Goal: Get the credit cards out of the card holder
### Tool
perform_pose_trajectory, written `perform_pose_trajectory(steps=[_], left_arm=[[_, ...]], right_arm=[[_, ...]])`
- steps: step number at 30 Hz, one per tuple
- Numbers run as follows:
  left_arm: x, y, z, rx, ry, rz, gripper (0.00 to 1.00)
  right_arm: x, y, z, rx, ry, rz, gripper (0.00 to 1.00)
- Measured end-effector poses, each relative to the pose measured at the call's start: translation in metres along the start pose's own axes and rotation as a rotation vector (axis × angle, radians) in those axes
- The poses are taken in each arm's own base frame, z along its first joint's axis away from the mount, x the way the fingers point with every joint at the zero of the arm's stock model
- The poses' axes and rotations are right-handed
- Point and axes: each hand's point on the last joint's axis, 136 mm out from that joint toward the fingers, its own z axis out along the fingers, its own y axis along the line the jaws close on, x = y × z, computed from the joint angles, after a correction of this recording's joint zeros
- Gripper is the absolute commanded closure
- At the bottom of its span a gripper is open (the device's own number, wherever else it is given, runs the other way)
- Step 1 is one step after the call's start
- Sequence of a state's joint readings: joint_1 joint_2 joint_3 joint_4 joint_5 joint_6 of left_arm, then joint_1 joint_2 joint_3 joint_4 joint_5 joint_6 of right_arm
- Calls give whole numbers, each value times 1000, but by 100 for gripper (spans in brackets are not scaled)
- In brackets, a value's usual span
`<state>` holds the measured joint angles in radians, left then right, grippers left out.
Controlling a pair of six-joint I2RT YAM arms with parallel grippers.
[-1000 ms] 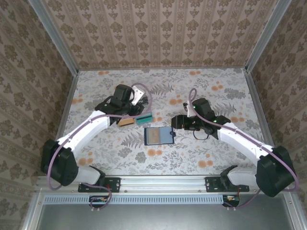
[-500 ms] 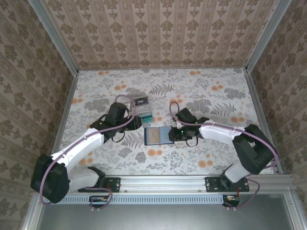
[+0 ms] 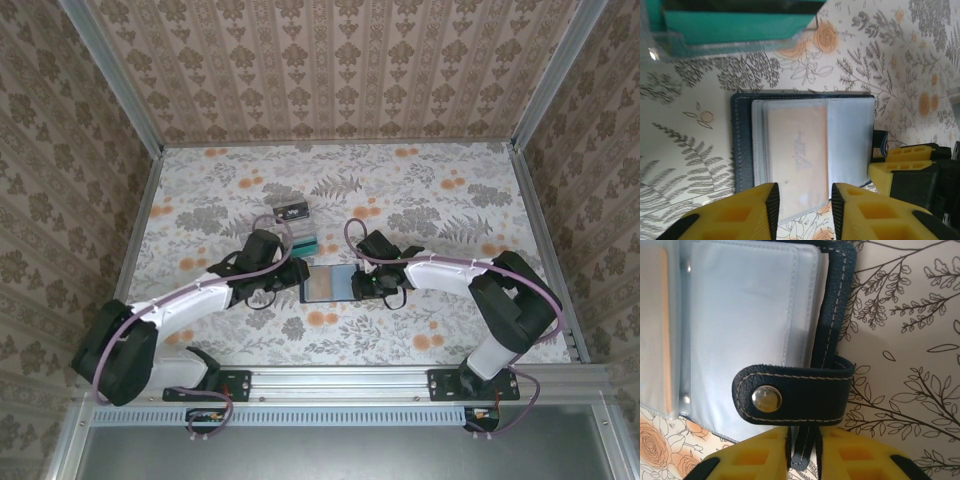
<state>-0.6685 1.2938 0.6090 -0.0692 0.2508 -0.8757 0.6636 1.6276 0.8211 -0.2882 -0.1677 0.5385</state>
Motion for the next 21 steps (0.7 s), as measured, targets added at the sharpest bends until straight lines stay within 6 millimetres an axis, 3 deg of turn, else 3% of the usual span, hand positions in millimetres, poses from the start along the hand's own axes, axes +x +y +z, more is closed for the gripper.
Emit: perform_pose_trajectory(steps=[10, 21], left_arm=[[15, 15, 24, -51, 76, -36, 73], [22, 23, 29, -90, 107, -72, 73]], right_arm=[[0, 2, 2, 2, -5, 15, 82], [0, 1, 2, 4, -6, 29, 82]])
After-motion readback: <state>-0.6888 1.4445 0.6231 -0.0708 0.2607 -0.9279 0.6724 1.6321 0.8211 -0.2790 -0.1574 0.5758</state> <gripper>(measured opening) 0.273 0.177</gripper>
